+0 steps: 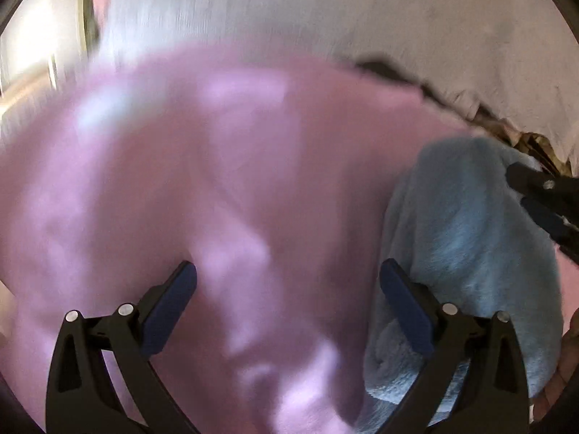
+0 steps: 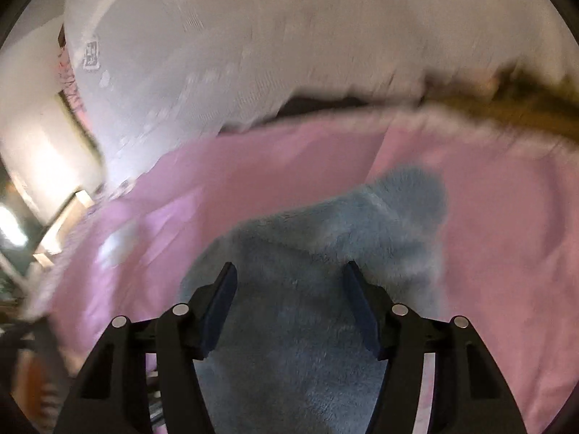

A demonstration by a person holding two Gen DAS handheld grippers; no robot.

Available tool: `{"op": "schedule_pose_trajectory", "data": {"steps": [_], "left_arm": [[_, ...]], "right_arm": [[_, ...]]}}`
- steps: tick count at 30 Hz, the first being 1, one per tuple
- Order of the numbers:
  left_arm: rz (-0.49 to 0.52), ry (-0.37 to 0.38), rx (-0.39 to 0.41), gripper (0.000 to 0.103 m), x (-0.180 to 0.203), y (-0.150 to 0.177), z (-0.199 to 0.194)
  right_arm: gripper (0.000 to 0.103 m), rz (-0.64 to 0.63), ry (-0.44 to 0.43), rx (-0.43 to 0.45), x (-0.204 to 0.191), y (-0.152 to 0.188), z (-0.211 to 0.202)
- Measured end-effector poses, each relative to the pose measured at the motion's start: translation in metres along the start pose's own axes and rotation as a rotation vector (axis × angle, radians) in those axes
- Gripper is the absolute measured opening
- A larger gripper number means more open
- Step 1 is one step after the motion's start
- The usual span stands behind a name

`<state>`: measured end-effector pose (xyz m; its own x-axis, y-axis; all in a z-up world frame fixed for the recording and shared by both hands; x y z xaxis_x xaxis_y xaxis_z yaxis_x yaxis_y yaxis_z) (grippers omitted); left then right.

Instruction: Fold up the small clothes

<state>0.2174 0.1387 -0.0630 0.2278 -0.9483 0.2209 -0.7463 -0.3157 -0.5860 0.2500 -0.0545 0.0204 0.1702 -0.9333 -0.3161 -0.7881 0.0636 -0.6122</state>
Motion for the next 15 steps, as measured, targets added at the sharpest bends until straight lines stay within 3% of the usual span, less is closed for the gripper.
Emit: {"op": "schedule_pose_trajectory", "data": {"steps": [1, 5, 15], "left_arm": [[0.0, 0.006, 0.014, 0.099, -0.001, 0.002, -0.001], [0.065, -0.057, 0.024, 0.099, 0.007, 0.012, -0.005], [0.072, -0.045, 0.026, 0.099, 0.003, 0.013, -0.005]], "right_arm": [[0.063, -0.001, -0.026, -0.048, 0.006, 0.004, 0.01], [0.063, 0.03, -0.08, -0.069, 0.017, 0.009, 0.014], [0.065, -0.011, -0.049, -0.028, 0.01, 0.017, 0.011]]}}
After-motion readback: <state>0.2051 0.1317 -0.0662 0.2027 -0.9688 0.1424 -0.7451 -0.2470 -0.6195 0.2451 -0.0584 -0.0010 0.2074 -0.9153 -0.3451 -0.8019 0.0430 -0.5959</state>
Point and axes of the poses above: each gripper's, at about its wrist camera, not at the fingertips, and z roughly the way its jaws point, x to its right, y to its underside, the point moved 2 cm from there along z, roughly the way its jaws point, and after that the axes turned 3 degrees about y, right-handed, at the moved point
